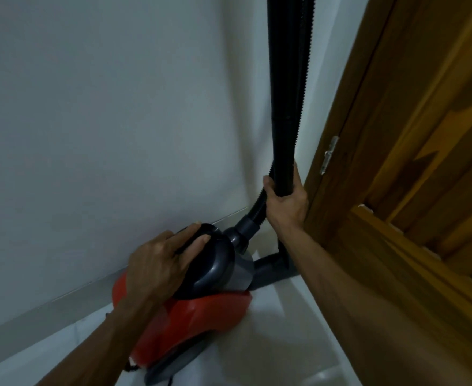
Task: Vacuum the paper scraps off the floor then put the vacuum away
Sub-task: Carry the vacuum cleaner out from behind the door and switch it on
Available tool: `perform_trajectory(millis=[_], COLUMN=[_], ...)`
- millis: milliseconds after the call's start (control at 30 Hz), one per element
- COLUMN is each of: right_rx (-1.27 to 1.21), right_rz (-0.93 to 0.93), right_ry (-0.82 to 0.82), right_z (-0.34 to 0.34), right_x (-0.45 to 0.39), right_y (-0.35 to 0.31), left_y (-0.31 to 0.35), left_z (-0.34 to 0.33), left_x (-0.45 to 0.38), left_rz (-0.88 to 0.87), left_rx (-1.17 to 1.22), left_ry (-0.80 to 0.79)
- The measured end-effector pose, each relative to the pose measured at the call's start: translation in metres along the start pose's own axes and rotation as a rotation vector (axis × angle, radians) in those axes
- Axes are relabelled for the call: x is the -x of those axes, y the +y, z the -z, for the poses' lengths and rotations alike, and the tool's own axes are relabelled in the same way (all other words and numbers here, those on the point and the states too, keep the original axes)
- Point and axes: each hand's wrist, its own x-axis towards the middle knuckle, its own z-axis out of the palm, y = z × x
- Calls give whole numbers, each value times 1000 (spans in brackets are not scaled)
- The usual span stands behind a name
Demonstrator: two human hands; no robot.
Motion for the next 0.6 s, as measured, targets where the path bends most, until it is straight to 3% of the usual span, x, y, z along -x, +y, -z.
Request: perform_trajectory(millis=[267,600], right_rx=[16,80], right_rz=[-95,-180], right_ry=[-21,21], right_z=[25,73], right_x=[38,83], right_y=[-118,-403], left_y=[39,144], left_z=[113,387], left_x=[-8,-75], left_rz=[18,80], left_rx=[-1,-19], left_ry=[-99,-252])
